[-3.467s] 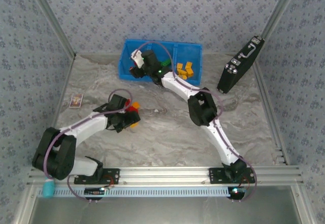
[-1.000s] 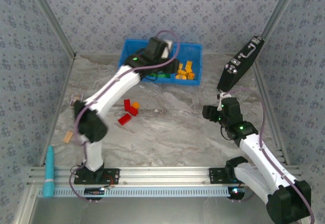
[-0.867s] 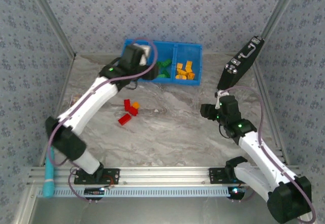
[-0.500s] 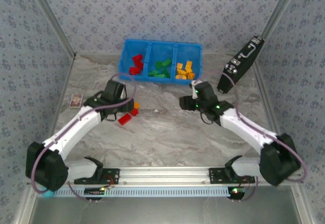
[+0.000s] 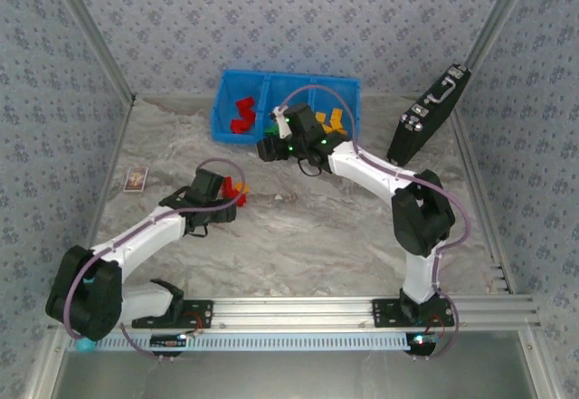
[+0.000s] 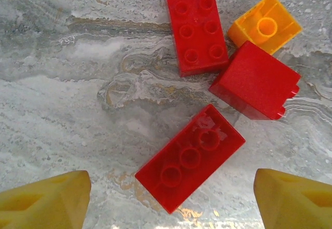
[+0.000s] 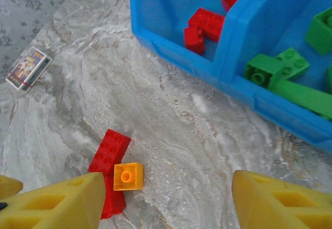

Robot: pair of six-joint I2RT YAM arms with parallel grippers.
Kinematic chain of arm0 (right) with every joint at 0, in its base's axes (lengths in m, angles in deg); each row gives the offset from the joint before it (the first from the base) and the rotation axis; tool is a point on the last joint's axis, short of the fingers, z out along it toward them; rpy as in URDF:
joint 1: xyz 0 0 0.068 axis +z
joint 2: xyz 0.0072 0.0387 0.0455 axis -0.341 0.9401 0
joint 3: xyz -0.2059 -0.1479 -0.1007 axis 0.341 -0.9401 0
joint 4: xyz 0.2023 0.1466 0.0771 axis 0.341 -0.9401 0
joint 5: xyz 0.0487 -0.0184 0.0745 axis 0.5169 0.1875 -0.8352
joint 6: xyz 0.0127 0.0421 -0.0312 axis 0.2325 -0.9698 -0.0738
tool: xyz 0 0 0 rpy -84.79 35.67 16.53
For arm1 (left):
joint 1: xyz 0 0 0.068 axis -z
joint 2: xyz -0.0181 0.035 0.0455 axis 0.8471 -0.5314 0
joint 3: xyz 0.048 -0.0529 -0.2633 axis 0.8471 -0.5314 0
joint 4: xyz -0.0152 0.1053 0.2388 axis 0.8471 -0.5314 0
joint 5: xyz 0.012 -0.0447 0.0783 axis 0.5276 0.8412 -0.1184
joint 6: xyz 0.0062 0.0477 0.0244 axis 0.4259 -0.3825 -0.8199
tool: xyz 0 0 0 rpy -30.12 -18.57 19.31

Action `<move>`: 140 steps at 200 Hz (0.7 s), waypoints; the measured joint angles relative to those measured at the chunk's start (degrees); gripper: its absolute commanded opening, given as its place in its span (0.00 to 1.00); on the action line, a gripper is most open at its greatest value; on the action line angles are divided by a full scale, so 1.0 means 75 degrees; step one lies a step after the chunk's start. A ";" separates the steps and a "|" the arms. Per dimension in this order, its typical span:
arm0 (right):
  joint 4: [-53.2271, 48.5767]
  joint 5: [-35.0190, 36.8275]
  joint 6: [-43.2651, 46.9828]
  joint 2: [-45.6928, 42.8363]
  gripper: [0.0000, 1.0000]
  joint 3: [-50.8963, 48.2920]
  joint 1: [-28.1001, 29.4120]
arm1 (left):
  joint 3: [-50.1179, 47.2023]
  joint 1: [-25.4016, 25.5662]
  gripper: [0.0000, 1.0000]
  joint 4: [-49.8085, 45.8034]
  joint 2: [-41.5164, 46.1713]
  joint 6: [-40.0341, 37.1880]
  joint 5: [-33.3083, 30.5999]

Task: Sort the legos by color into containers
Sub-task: Pick up the lego from the middle-left of the table.

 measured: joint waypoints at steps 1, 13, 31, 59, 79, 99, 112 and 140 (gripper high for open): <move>-0.0020 -0.0015 -0.0003 0.0017 0.67 0.0015 0.0006 | 0.0000 0.0000 0.82 0.0009 -0.0006 -0.0006 -0.0003; -0.0128 -0.0102 0.0000 0.0154 0.67 0.0108 0.0050 | 0.0000 0.0000 0.83 0.0146 -0.0195 -0.0076 -0.0017; -0.0289 -0.0195 0.0006 0.0303 0.67 0.0221 0.0070 | 0.0003 0.0000 0.82 0.0280 -0.0516 -0.0137 -0.0009; -0.0434 -0.0254 0.0029 0.0414 0.67 0.0367 0.0067 | 0.0009 0.0000 0.77 0.0350 -0.1026 -0.0149 0.0149; -0.0455 -0.0277 0.0035 0.0414 0.67 0.0440 0.0067 | 0.0012 0.0000 0.70 0.0350 -0.1271 -0.0050 0.0274; -0.0455 -0.0286 0.0076 0.0414 0.67 0.0455 0.0058 | 0.0012 -0.0006 0.62 0.0356 -0.1390 0.0064 0.0393; -0.0460 -0.0289 0.0087 0.0414 0.67 0.0455 0.0041 | 0.0012 -0.0020 0.55 0.0379 -0.1419 0.0131 0.0481; -0.0452 -0.0309 0.0119 0.0411 0.67 0.0408 -0.0038 | 0.0009 -0.0020 0.44 0.0525 -0.1440 0.0271 0.0670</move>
